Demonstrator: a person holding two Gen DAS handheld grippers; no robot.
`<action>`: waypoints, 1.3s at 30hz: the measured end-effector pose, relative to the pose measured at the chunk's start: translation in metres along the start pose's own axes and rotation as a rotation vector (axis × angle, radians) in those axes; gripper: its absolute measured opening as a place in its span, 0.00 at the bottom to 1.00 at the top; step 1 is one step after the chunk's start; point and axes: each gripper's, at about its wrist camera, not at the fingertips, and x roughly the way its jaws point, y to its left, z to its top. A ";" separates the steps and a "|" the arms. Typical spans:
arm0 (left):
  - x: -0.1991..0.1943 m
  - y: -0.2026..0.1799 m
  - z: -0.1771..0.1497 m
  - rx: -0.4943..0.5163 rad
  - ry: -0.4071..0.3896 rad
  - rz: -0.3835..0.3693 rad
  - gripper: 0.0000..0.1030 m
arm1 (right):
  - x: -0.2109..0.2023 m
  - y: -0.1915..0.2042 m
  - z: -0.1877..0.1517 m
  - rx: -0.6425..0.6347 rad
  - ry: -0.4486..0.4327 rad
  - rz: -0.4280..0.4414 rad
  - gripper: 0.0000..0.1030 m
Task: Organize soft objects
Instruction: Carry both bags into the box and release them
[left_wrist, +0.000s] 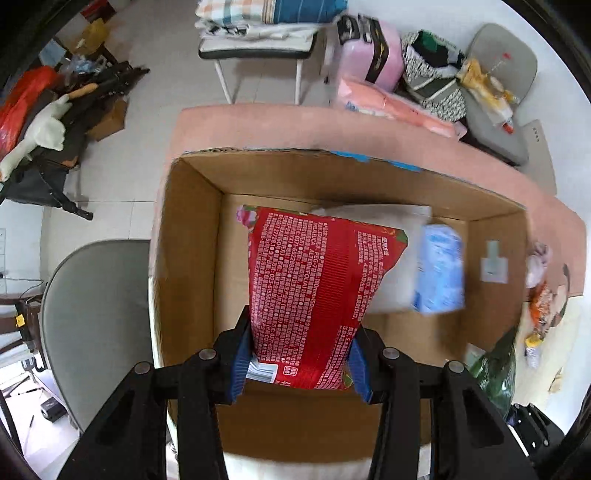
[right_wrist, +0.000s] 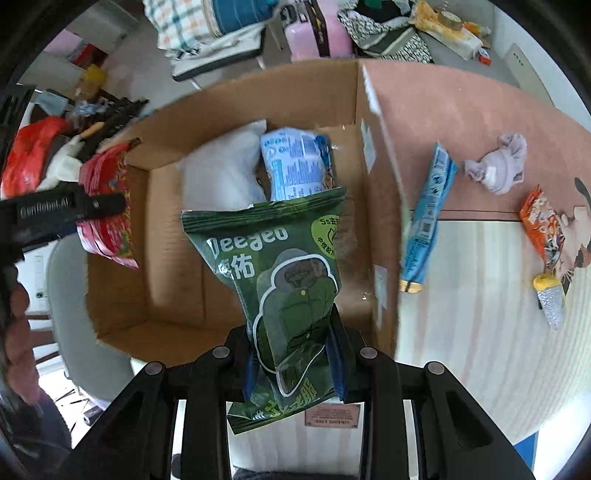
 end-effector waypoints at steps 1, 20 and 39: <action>0.008 0.002 0.006 0.000 0.015 0.002 0.41 | 0.007 0.001 0.003 0.006 0.007 -0.016 0.32; 0.053 0.009 0.047 0.001 0.121 -0.027 0.49 | 0.066 0.012 0.026 0.049 0.077 -0.101 0.68; -0.056 0.010 -0.088 0.055 -0.138 -0.011 0.59 | -0.030 0.025 -0.017 -0.080 -0.076 -0.073 0.88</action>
